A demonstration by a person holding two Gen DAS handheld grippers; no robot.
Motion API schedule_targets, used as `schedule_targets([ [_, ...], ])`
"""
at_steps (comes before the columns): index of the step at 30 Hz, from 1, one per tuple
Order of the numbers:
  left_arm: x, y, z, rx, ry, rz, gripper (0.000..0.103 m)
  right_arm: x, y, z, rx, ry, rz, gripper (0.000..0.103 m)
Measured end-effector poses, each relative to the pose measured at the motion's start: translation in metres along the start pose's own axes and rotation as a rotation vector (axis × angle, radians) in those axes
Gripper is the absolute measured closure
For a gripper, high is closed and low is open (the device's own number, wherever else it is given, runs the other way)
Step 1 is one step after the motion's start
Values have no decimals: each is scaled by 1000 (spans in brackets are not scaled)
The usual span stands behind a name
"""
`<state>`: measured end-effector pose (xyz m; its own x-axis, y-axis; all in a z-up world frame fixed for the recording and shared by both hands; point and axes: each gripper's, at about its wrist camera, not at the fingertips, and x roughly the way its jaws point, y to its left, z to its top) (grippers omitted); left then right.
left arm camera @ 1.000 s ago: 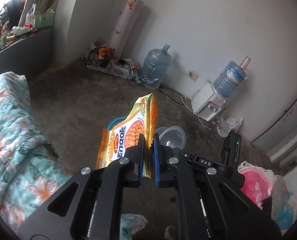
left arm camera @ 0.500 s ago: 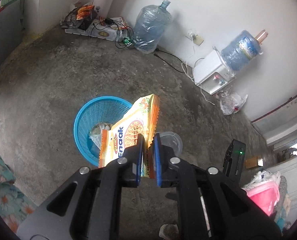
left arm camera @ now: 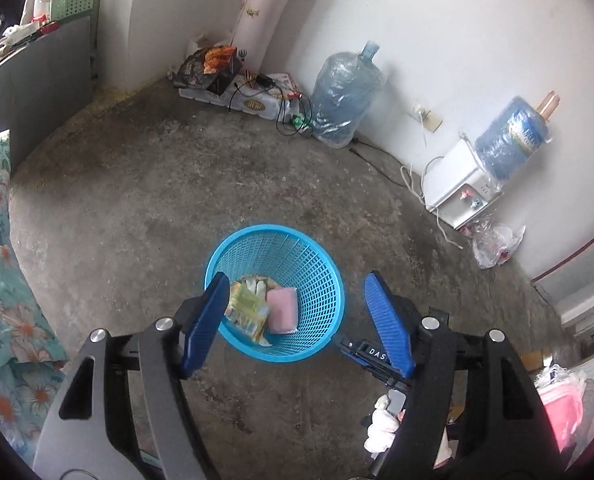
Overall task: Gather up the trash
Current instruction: 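Open both tools over the blue wastebasket, dropping wrapper and bowl, then move both open tools back over the trash on the bed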
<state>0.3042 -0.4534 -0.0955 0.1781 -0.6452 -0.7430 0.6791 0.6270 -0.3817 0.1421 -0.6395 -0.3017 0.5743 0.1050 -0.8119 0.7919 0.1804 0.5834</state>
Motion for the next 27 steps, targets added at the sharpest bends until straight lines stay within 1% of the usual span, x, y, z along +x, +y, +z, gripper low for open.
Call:
schedule_targets([
  [4,-56,-4,-4,-3,-96,-9,37,-29,2,-16,-23,-51,27,70],
  [8,-117,-8,-22,-7,-181,-32,30,-65,28,-43,-124,-107,37,69],
  [10,-148,-8,-34,-11,-224,-30,28,-87,50,-62,-209,-145,41,65],
  [12,-178,-6,-49,-16,-264,-33,25,-113,74,-84,-318,-200,54,54],
  [13,-194,-4,-57,-10,-277,-26,23,-126,87,-97,-373,-224,65,52],
  [15,-223,1,-75,-5,-303,3,22,-151,114,-122,-487,-265,85,40],
  [16,-237,4,-83,-5,-317,22,20,-161,127,-134,-544,-277,96,37],
  [18,-267,10,-100,-5,-349,61,20,-181,152,-159,-659,-306,109,26],
  [19,-283,14,-110,-6,-368,80,20,-191,164,-172,-713,-330,108,24],
  [21,-311,22,-126,-10,-400,122,20,-211,185,-198,-810,-380,135,14],
  [23,-340,33,-141,-25,-430,173,20,-229,200,-219,-860,-428,157,9],
  [24,-355,39,-150,-31,-444,200,20,-235,207,-228,-881,-441,166,8],
  [26,-380,51,-164,-61,-479,262,20,-243,217,-245,-923,-446,178,7],
  [27,-392,57,-172,-73,-492,283,20,-245,223,-252,-943,-443,171,7],
])
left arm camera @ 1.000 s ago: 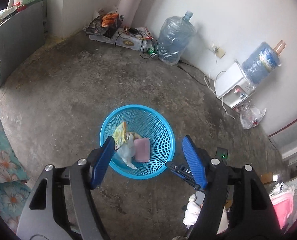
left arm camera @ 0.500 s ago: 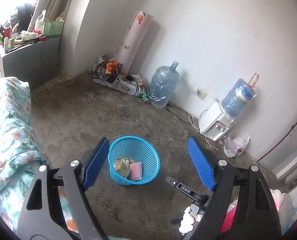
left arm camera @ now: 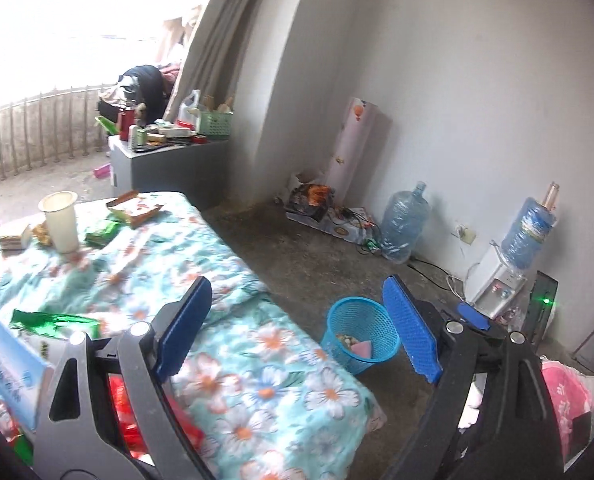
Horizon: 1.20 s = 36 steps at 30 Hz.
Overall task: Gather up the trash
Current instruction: 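Move both open tools back over the trash on the bed, then grasp the blue-and-white medicine box with the left tool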
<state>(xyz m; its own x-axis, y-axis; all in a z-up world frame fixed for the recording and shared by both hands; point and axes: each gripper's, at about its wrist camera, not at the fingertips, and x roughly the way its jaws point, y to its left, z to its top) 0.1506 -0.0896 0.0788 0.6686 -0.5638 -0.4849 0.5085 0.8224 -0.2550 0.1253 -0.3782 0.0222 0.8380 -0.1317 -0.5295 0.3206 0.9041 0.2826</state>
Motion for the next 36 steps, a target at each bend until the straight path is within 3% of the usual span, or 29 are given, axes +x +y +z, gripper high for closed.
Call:
schedule_targets([
  [4,-35,36,-13,-49,-21,96,20,-4,35,-2,-66,23,34,7],
  [10,-68,67,-28,-88,-35,180,20,-9,74,-13,-110,86,143,7],
  [20,-116,105,-41,-174,-110,272,20,0,86,-21,-52,214,286,7],
  [31,-139,152,-66,-272,-93,319,20,25,127,-45,-18,389,472,7],
  [36,-138,166,-75,-315,-68,289,20,29,155,-55,-61,440,523,7],
])
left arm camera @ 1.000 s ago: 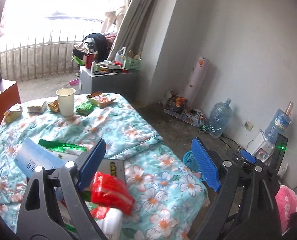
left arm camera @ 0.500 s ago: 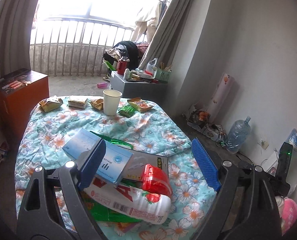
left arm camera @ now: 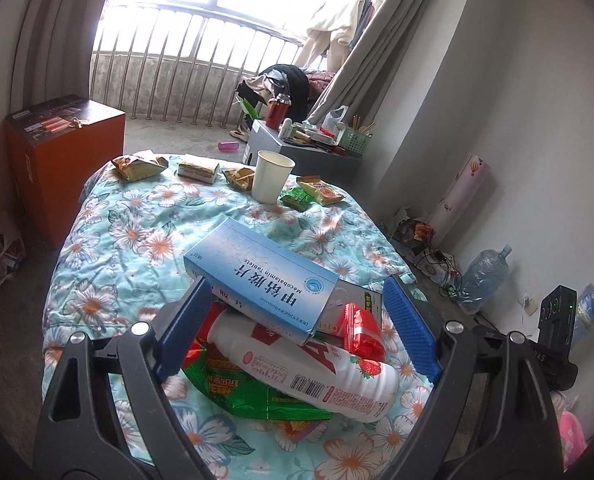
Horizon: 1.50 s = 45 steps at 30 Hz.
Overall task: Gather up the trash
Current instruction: 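Grasp the blue-and-white medicine box with the left tool, then grasp the red plastic bag with the right tool while the left holds the medicine box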
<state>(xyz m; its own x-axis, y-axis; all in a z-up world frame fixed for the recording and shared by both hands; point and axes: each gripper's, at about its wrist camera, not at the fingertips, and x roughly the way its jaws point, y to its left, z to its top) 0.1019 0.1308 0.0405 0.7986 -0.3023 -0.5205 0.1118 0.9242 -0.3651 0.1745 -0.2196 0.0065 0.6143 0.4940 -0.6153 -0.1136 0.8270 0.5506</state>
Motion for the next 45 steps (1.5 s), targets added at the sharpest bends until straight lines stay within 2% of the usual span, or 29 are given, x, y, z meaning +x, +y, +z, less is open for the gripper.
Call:
schedule_targets([
  [3,10,11,-1,-38,21,-9,20,9,10,-2,-18,25,7,8],
  [6,22,30,4,-128,44,-37,20,16,15,-2,-20,47,15,8],
  [11,53,80,7,-406,146,-199,21,26,18,-1,-18,71,9,10],
  [14,73,103,1,-550,211,-281,29,32,18,-1,-7,83,2,10],
  [21,102,133,-12,-728,274,-368,36,42,20,3,2,105,-10,10],
  [30,128,151,-11,-784,275,-386,40,51,24,4,-4,126,-15,10],
  [33,132,149,-10,-776,274,-397,49,52,23,4,-2,129,-21,10],
  [35,133,148,-9,-764,267,-396,63,52,23,4,0,130,-23,10],
  [36,133,147,-10,-761,264,-399,67,52,23,4,0,130,-26,10],
  [43,121,150,-9,-738,205,-426,70,52,22,4,-4,133,-30,11],
  [45,116,150,-8,-734,181,-444,71,52,22,3,0,137,-18,14],
])
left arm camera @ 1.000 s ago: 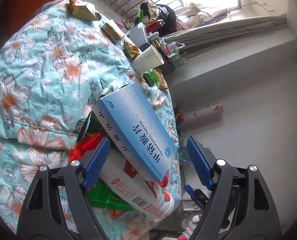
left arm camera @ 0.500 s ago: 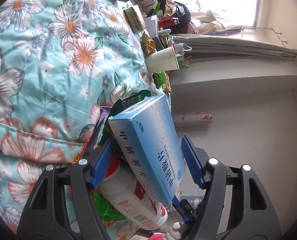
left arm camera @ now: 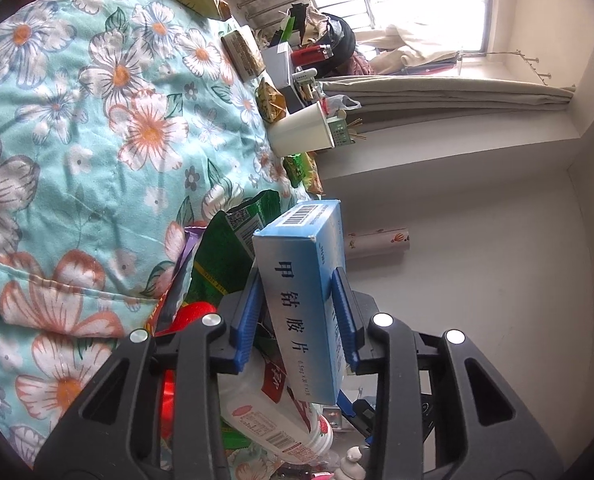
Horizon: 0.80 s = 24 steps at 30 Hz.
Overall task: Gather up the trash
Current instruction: 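Grasp the red plastic bag with the right tool while the left holds the medicine box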
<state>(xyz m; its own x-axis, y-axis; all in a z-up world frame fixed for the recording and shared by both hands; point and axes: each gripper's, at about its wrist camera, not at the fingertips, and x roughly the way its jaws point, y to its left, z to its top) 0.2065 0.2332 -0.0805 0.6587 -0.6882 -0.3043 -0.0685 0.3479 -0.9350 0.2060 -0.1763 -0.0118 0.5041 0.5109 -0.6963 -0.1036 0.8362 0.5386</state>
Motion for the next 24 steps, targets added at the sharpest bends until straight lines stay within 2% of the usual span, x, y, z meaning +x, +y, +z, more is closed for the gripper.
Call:
schedule_targets([
  [5,-18,-6,-2,19,-48,-61,72,3,6,-2,-20,19,34,17],
  [10,-33,-8,0,31,-90,-69,73,10,12,-2,-15,49,81,22],
  [17,-42,-3,-1,25,-98,-71,73,21,24,3,-63,73,66,22],
  [23,-44,1,-4,17,-94,-74,73,52,26,4,-93,172,-13,22],
  [24,-44,1,-4,16,-94,-74,73,55,23,3,-80,185,-12,25],
])
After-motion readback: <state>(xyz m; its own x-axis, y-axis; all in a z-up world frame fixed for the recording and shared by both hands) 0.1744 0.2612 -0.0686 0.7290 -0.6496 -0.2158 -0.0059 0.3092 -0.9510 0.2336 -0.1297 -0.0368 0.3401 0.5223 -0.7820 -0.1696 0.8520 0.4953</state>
